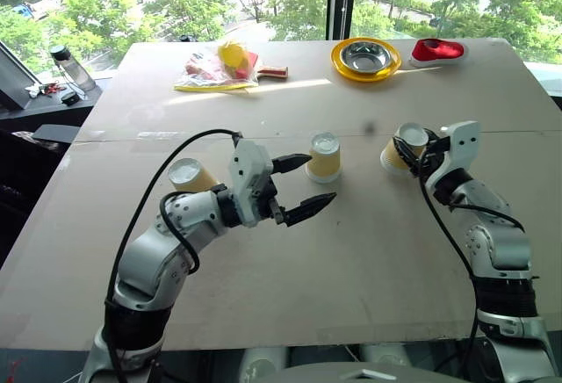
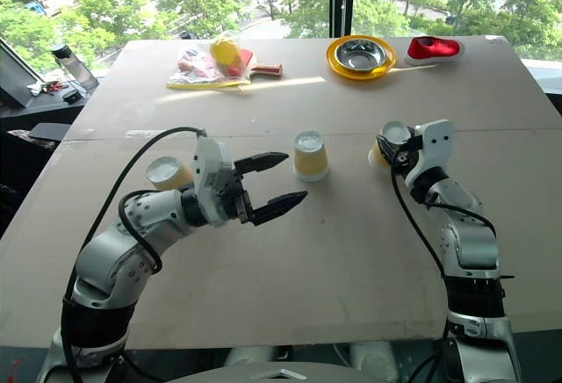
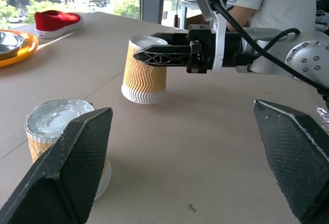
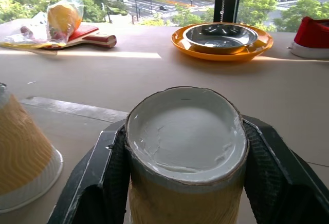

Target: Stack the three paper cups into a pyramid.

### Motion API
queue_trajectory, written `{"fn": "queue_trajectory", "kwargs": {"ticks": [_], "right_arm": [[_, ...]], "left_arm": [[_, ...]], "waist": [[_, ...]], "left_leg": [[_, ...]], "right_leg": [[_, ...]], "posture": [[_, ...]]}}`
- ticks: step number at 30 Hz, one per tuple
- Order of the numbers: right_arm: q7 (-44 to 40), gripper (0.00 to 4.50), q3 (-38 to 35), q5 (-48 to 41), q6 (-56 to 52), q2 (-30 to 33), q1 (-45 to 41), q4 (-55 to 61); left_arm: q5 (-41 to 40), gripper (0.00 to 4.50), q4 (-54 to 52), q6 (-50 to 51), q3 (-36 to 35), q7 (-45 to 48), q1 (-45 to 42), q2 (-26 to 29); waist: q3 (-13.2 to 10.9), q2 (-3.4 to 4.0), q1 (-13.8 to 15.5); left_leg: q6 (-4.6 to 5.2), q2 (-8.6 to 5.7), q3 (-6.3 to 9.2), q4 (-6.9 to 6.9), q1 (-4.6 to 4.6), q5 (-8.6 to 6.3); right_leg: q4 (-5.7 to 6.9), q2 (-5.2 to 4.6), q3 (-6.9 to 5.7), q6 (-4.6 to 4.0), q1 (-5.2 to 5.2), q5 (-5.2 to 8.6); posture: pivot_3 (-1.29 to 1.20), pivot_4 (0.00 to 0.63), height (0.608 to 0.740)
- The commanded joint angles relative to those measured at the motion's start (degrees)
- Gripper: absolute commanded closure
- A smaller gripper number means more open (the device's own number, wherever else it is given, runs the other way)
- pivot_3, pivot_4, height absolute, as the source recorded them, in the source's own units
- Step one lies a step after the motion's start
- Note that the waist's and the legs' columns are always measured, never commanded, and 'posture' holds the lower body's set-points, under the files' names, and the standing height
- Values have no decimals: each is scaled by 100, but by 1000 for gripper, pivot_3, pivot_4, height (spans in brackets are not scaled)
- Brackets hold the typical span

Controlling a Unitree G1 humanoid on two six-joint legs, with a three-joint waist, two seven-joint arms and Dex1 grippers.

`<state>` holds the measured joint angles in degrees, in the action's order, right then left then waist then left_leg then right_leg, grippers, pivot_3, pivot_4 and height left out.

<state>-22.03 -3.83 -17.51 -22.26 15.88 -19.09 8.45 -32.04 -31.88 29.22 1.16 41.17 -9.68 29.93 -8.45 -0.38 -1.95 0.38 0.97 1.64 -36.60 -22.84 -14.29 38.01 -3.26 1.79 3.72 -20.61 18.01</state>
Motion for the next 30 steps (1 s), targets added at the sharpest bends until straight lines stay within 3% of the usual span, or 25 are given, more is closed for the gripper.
{"fn": "queue_trajectory", "kwargs": {"ticks": [1,15,30], "right_arm": [[-66,2316,295,-26,5,-188,-193,195],[-21,2316,794,338,63,-479,-582,-377],[-85,2316,900,415,26,-541,-559,-378]], "left_arm": [[149,0,-522,-210,-176,-319,398,-29],[361,0,-794,-734,-392,-533,1385,6],[371,0,-689,-771,-441,-541,1364,17]], "waist": [[0,0,-2],[0,0,-3],[0,0,-7]], "left_leg": [[1,5,-1,0,1,0],[1,4,-1,1,1,-1],[3,6,1,1,1,-2]], "right_leg": [[1,2,2,0,0,0],[0,1,-1,-1,-2,0],[3,4,-2,-1,-4,0]], "posture": [[0,150,740],[0,150,740],[0,150,740]]}}
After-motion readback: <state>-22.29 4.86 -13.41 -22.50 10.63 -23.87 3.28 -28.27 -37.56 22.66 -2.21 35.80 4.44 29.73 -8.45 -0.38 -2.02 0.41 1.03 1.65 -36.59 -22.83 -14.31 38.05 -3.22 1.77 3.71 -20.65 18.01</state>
